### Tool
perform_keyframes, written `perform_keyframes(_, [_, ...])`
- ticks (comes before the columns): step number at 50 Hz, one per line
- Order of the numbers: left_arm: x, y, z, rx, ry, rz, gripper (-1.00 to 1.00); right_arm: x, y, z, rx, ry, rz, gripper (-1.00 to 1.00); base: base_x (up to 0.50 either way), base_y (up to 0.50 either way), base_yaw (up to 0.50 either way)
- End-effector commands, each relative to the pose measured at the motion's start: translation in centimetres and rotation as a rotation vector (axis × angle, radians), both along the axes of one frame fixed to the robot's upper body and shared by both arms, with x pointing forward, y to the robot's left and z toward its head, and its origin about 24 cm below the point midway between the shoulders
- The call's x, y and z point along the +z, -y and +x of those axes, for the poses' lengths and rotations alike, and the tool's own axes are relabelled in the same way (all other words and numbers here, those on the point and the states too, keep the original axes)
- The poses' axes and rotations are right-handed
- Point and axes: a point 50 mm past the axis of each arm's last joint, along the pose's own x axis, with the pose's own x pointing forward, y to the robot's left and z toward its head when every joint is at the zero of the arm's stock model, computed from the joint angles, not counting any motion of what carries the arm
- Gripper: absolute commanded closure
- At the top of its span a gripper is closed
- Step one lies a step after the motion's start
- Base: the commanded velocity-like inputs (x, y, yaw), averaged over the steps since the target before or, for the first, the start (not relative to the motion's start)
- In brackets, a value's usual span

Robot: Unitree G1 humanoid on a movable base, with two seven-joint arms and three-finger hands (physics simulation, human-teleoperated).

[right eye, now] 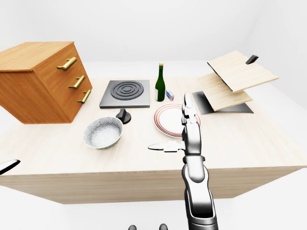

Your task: Pick up the akita bowl and put it on the plate.

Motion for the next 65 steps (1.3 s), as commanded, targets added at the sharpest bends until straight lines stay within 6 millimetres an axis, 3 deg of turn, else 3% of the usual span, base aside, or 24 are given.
perform_keyframes(1, [0.02, 0.01, -0.03, 0.001, 0.001, 0.001, -1.00, 0.00, -0.01, -0.02, 0.002, 0.000, 0.002, -0.97, 0.00, 0.00, 0.00])
perform_keyframes(8, [-0.20, -0.15, 0.15, 0.007, -0.007, -0.006, -1.00, 0.77, -0.32, -0.43, 0.003, 0.036, -0.012, -0.97, 0.00, 0.00, 0.00])
perform_keyframes(34, [-0.07, 0.08, 0.16, 0.005, -0.016, 0.012, -1.00, -0.10, -0.16, -0.01, -0.002, -0.004, -0.019, -0.97, 0.00, 0.00, 0.00])
perform_keyframes(65, [-0.30, -0.09, 0.18, 0.012, -0.020, 0.000, -1.00, 0.42, -0.16, -0.18, -0.003, 0.019, -0.027, -0.97, 0.32, 0.00, 0.00])
